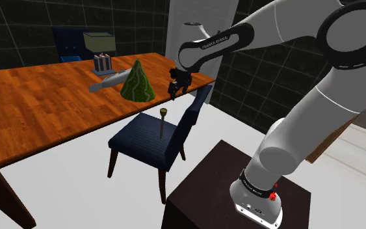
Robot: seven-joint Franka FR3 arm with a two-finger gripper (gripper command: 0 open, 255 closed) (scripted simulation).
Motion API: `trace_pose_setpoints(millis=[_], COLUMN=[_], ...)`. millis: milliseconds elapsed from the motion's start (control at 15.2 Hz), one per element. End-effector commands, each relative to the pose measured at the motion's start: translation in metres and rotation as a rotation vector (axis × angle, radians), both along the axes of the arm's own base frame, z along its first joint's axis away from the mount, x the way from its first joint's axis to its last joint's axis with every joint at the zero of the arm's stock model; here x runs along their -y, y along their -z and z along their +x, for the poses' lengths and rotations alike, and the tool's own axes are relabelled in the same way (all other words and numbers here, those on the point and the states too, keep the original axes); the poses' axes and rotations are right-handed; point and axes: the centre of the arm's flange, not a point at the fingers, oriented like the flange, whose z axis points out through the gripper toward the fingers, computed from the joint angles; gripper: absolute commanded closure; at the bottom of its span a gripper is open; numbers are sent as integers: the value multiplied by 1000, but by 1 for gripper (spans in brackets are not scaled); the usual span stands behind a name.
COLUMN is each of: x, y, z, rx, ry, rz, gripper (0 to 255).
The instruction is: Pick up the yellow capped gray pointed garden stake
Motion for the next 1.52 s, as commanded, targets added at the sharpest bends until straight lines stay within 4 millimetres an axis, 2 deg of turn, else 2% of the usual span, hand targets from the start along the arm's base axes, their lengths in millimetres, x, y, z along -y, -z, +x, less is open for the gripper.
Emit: trace_pose_setpoints(millis=[0,726,1188,1320,1386,1452], x=[6,23,23,23,24,24], y=[20,137,174,177,177,177], z=[19,104,104,104,104,104], rx=[-6,-46,-46,-46,-46,-46], ry=[-9,-56,-56,-56,-56,-56], rz=[-5,-29,-29,-29,-29,-29], gripper=[0,0,0,0,255,255])
